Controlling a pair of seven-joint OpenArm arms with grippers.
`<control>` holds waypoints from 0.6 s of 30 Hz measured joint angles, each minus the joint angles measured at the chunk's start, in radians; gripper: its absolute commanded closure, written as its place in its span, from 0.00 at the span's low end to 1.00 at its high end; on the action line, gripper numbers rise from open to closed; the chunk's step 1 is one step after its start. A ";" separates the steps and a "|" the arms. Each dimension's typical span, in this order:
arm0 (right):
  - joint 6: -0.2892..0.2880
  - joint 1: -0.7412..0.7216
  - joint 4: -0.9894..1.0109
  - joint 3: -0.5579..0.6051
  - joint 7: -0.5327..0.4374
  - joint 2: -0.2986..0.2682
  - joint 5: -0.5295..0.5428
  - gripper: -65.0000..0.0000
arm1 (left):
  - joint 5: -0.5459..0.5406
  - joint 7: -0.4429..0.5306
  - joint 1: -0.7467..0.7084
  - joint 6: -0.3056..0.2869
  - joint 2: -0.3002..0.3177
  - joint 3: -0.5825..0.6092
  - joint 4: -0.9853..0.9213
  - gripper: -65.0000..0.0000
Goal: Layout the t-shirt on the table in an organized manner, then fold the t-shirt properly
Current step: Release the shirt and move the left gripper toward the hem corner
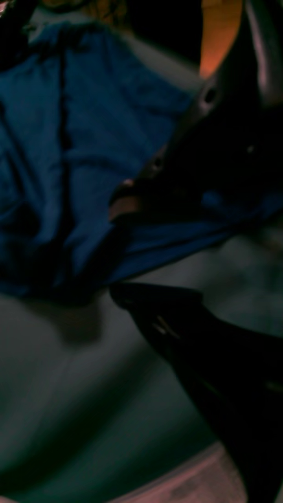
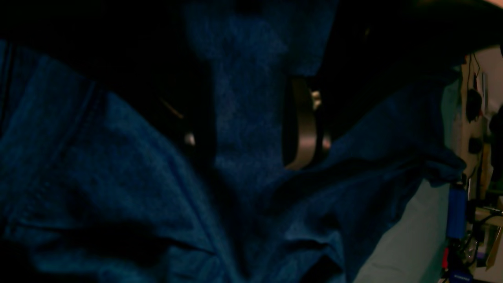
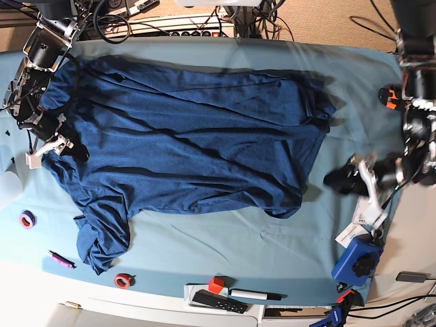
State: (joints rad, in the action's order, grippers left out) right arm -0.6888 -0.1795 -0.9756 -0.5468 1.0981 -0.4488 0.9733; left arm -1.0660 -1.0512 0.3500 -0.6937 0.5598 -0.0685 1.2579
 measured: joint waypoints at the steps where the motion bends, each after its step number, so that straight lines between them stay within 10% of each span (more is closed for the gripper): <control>1: 0.000 0.000 0.000 0.000 0.000 0.000 0.000 0.59 | 0.057 0.017 0.014 -0.001 -0.020 0.001 0.000 0.61; 8: 0.000 0.001 0.000 0.000 0.001 0.000 -0.001 0.59 | 0.351 0.181 0.130 0.031 -0.105 0.090 -0.001 0.61; 18: -0.001 0.000 0.000 0.000 0.001 0.000 -0.005 0.59 | 0.842 0.404 0.225 0.284 -0.127 0.556 -0.002 0.65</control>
State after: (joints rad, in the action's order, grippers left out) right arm -0.6895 -0.1791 -0.9752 -0.5468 1.0988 -0.4488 0.9688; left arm -0.2245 -0.6476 0.5751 -0.4099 0.4328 0.4873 1.2556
